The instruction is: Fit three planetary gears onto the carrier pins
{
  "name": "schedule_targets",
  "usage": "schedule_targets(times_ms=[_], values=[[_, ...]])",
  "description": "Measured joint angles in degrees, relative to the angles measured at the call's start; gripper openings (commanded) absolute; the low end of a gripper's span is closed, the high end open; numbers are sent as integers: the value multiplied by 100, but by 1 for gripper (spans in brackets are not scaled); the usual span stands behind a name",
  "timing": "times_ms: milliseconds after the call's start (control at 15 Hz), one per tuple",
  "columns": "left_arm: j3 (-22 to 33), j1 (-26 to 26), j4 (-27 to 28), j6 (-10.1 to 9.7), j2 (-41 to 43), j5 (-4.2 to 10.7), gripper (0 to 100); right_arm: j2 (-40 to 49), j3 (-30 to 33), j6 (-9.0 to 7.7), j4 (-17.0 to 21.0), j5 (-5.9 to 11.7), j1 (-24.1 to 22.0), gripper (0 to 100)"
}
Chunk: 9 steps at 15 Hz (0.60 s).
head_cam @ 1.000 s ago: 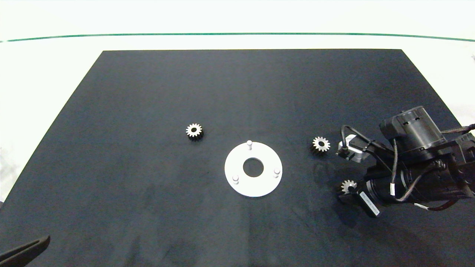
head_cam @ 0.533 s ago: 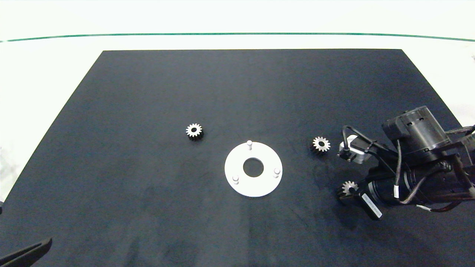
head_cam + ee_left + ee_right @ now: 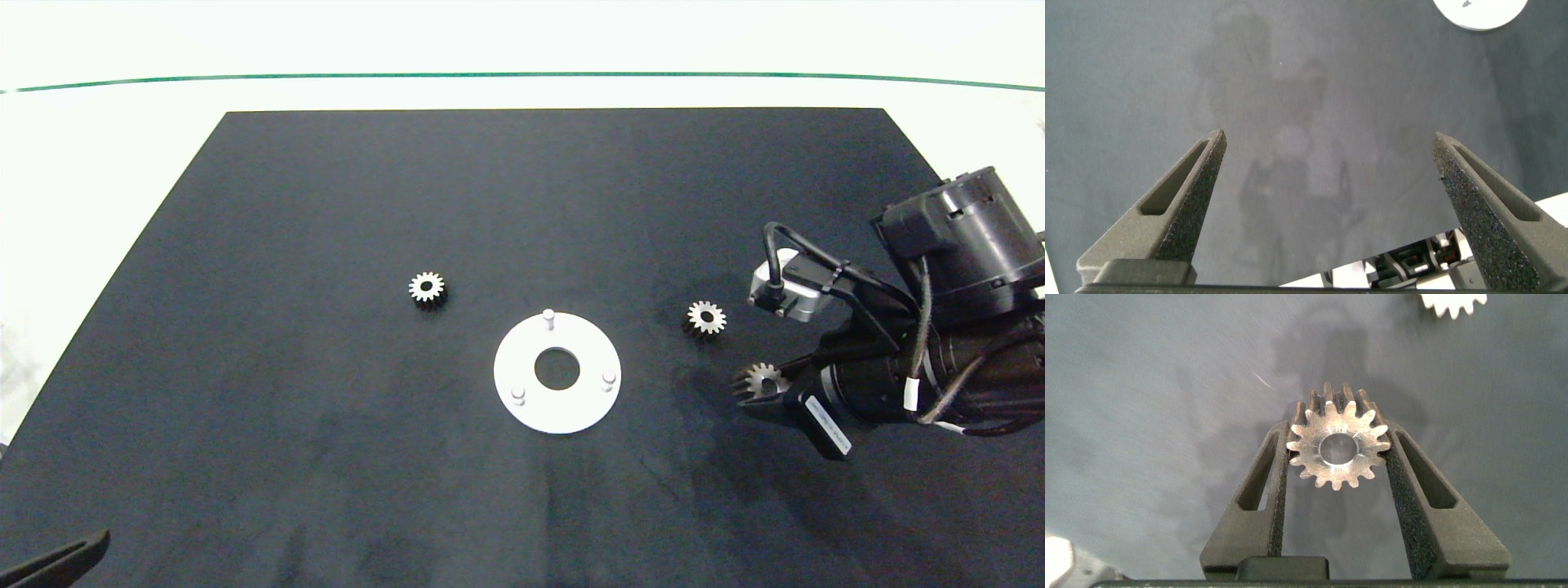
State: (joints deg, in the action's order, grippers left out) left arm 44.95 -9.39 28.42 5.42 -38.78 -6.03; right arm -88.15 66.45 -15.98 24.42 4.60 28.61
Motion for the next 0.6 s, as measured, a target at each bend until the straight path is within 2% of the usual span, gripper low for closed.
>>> schedule_targets(times_ms=[133,400,467,600], values=[[0,-4,7,-2,46,-2,100,-140,361,85,50,24,210,25],[-2,-23,9,-6,129,-2,100,-589,894,113,94,35,534,25],[-2,-26,7,-9,140,-2,100,-717,1023,151,179,39,595,25],[4,-30,2,-11,163,-2,100,-984,1451,347,656,11,749,25]])
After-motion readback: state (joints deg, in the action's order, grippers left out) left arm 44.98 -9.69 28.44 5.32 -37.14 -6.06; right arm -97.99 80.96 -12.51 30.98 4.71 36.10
